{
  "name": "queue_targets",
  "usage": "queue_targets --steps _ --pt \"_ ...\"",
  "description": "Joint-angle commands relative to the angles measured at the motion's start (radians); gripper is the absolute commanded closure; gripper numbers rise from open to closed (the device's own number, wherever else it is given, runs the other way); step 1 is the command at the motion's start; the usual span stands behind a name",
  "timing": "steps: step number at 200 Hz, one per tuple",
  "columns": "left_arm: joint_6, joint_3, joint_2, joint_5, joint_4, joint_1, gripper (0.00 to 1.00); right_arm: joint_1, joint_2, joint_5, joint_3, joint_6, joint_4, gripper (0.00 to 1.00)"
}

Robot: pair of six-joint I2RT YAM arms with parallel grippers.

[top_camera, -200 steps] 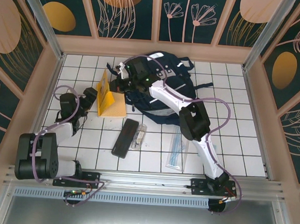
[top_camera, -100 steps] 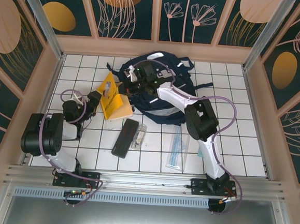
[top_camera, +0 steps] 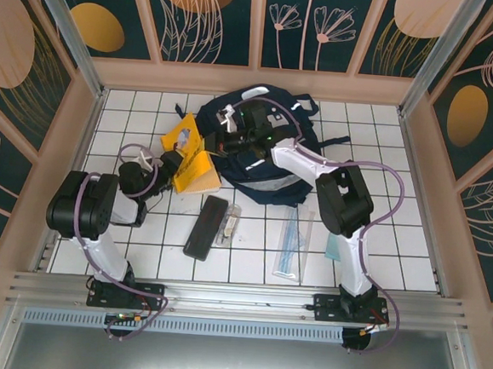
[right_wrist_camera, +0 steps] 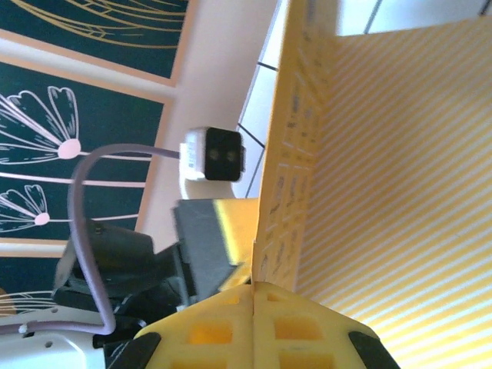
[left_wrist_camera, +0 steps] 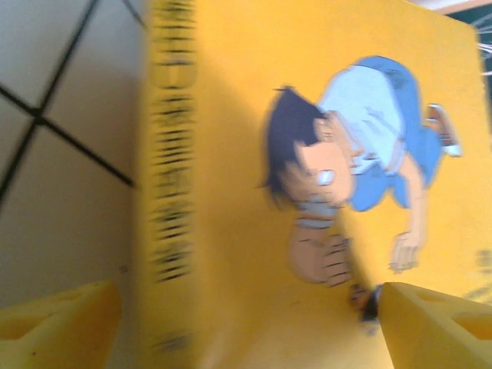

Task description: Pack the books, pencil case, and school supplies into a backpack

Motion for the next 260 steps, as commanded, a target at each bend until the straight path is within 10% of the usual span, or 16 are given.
queue_targets --steps 1,46,63,110,260 --pt "-0.038 0.023 0.027 0.04 0.131 -0.016 0.18 -0.022 -0.045 -0.033 -0.054 0.033 0.097 1.0" --pt "-0.059 0.036 0.014 0.048 0.128 -0.018 0.75 -0.051 -0.055 0.023 -0.117 0.027 0.09 1.0" --pt "-0.034 0.059 -0.04 0.022 0.03 -0.018 1.0 -0.053 -0.077 0.086 -0.117 0.007 0.042 0.74" --pt "0.0 0.161 -0.268 -0.149 -0.332 -0.018 1.0 -0.033 -0.182 0.335 -0.157 -0.012 -0.093 0.02" --pt "-0.172 0.068 -0.387 -0.494 -0.095 -0.187 1.0 0.13 -0.166 0.312 -0.417 0.602 0.766 0.04"
